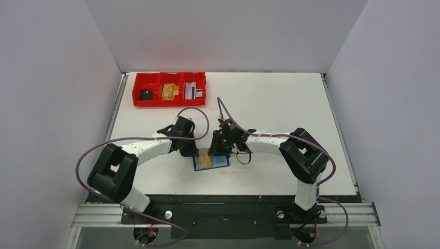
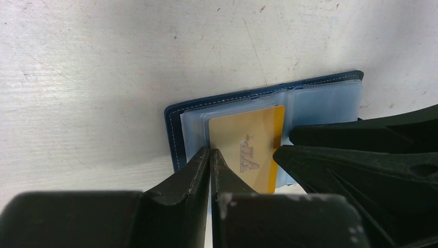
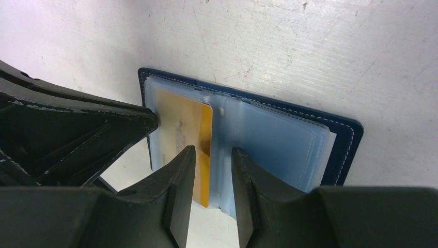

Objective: Take the credit cards out of the card holder
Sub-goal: Remove the credit card from the card holder.

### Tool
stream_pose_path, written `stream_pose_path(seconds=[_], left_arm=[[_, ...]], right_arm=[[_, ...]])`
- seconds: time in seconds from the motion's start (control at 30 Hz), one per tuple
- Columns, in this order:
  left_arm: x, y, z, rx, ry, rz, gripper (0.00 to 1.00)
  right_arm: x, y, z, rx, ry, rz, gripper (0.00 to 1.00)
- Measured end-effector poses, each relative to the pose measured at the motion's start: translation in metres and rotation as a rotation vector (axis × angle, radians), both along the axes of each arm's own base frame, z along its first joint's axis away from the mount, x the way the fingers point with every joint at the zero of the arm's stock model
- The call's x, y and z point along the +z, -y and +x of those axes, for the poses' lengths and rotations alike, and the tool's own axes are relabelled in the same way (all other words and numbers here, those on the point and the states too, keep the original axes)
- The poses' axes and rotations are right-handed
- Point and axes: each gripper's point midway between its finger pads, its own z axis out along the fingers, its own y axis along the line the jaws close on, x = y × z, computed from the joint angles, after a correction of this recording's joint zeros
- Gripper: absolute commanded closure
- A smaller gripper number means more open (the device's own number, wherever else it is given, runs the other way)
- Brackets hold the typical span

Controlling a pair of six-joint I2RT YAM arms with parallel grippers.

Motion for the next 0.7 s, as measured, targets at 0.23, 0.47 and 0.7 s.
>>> stream_pose_path(seconds=[0.23,0.47,0.7], left_arm=[[-0.002,0.003,0.001,0.012,0.0,-0.001,1.0],[-0.003,0.006,0.002,0.015,0.006,-0.001,1.0],[-0.003,0.013,0.004,0.016,0.018,-0.003,1.0]], right_arm=[[-0.002,0.002,0.004,-0.016,-0.011,0.042,0.76],[-0.003,0.002,0.004,-0.028,-0.037,0.094,0.77],[-0.002,-0.002,0.004,-0.028,-0.051,0.13,0.81]])
